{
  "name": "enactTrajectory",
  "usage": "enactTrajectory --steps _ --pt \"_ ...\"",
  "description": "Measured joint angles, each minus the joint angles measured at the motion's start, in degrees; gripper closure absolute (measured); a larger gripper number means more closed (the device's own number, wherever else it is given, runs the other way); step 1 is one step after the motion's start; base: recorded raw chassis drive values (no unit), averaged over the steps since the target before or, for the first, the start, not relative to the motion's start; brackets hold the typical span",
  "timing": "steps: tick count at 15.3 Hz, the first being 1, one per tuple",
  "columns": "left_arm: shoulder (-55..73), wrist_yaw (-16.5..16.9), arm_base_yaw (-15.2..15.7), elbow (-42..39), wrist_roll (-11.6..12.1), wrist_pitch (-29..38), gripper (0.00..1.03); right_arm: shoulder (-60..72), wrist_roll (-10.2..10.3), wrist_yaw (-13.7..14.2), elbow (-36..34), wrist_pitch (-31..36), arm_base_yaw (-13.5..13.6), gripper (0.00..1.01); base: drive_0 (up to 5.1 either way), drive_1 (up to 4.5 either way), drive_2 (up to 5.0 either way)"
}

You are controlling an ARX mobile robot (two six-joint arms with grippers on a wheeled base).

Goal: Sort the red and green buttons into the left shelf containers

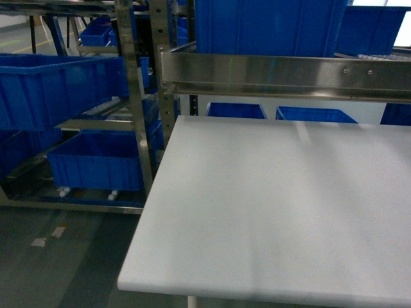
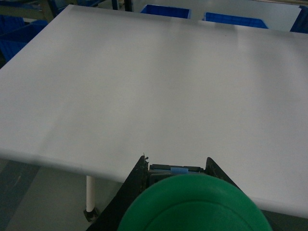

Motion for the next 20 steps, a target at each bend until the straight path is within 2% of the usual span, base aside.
enactTrajectory --steps 20 --pt "0.0 0.0 0.0 -0.1 0.0 0.1 0.78 0.0 0.0 0.0 0.0 -0.1 0.0 0.75 -4.9 2.48 2.5"
